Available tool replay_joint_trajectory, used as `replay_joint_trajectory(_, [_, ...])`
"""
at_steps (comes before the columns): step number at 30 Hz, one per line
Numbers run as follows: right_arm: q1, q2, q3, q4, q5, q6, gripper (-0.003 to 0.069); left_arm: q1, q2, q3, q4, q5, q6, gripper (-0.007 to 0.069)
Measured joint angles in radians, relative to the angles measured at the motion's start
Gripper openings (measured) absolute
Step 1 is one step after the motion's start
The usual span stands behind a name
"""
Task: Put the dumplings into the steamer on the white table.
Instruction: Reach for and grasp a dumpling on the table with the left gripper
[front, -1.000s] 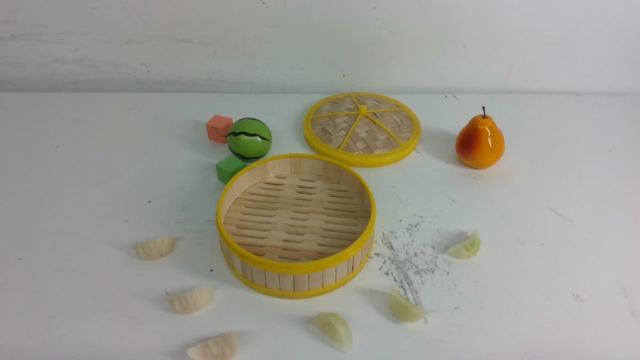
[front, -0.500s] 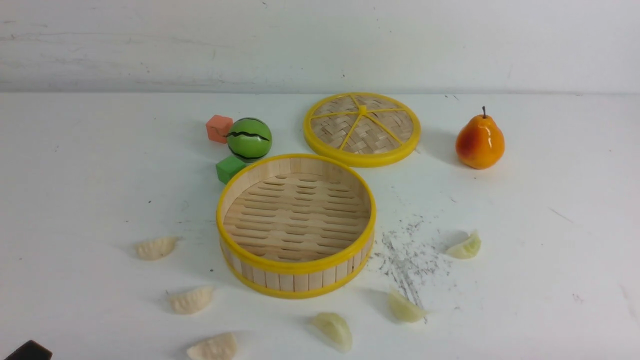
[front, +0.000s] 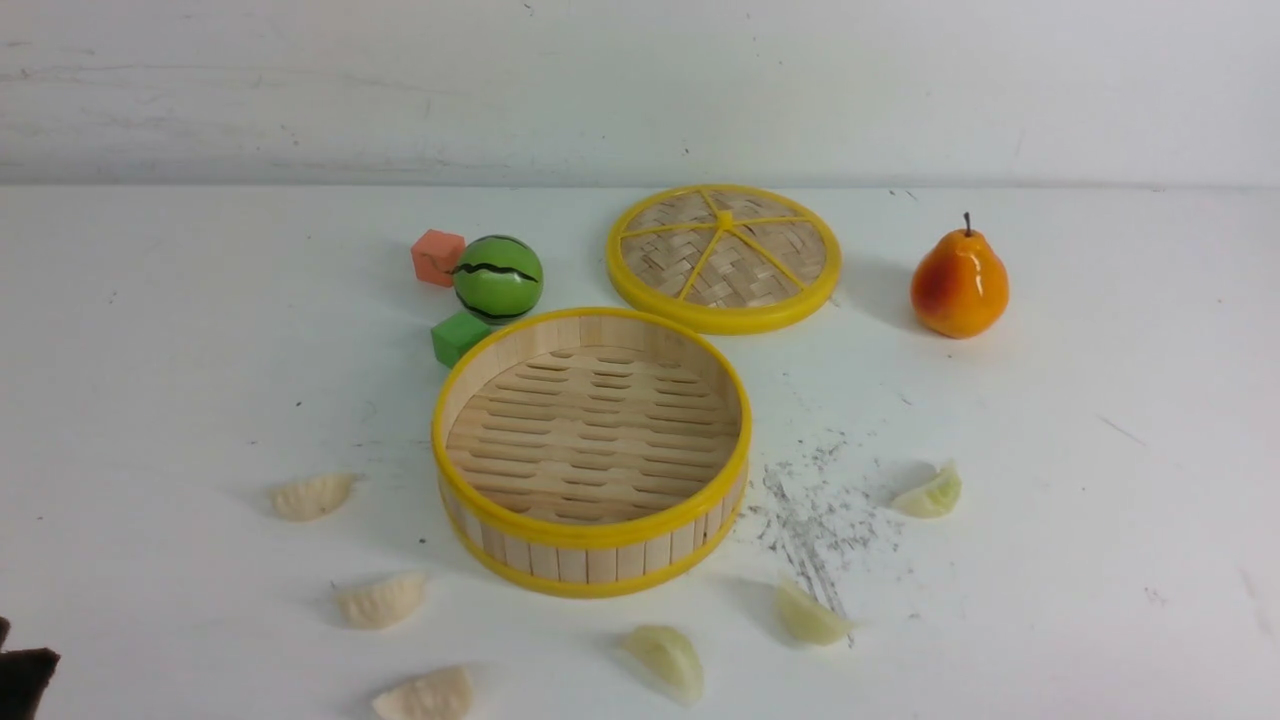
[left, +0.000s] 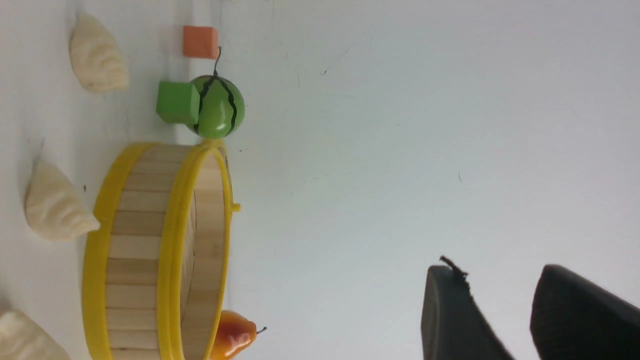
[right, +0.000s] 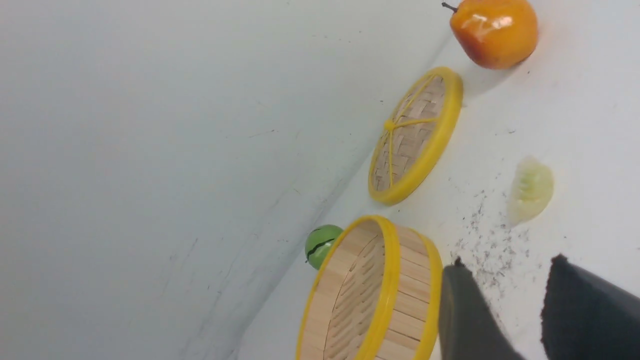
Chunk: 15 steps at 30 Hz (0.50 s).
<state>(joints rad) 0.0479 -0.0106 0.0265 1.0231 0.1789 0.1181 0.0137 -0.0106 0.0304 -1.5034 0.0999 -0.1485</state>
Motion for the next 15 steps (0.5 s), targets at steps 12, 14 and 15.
replay_joint_trajectory(12, [0.000,0.202,-0.318,-0.052,0.142,-0.417,0.0001,0.000,0.233,-0.446,0.361,0.325,0.388,0.0063])
replay_joint_trajectory(14, [0.000,0.314,-0.425,-0.088,0.196,-0.517,-0.0018,0.000,0.349,-0.546,0.510,0.430,0.390,-0.0012])
replay_joint_trajectory(15, [0.000,0.364,-0.471,-0.106,0.231,-0.554,-0.0020,0.000,0.401,-0.603,0.577,0.496,0.386,-0.0014])
